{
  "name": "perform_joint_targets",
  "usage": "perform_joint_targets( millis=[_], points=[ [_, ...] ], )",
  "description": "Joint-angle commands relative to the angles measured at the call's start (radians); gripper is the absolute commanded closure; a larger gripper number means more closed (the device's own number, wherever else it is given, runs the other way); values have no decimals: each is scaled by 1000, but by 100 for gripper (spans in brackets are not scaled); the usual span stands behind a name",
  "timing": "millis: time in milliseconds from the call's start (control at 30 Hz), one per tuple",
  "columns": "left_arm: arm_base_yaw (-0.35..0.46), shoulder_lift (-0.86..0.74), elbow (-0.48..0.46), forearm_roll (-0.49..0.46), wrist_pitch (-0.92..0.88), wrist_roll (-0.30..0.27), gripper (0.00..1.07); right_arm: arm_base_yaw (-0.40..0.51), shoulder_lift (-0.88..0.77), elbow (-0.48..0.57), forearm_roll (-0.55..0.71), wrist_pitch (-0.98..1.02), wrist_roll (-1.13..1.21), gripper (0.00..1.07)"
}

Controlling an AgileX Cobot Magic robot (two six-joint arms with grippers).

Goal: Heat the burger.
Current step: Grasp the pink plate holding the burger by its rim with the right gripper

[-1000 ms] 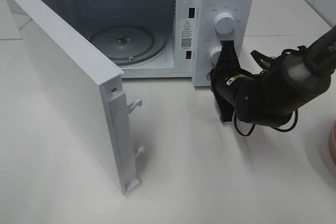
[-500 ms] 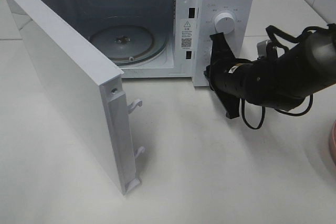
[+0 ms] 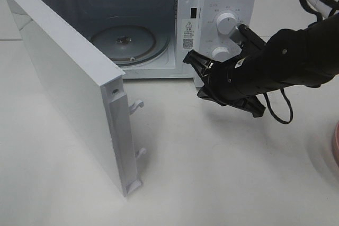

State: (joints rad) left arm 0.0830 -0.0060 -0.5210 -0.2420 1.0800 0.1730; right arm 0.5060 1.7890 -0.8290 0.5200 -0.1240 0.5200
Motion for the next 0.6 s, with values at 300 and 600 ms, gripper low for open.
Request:
perform_joint_targets(
  millis=[300,600],
  points=[
    [3,-21,5,-5,-1,-1,7,-5,-161,-3,-329,324,-260,102],
    [3,-21,5,-5,-1,-1,7,-6,-252,-3,-402,571,-404,99]
  ],
)
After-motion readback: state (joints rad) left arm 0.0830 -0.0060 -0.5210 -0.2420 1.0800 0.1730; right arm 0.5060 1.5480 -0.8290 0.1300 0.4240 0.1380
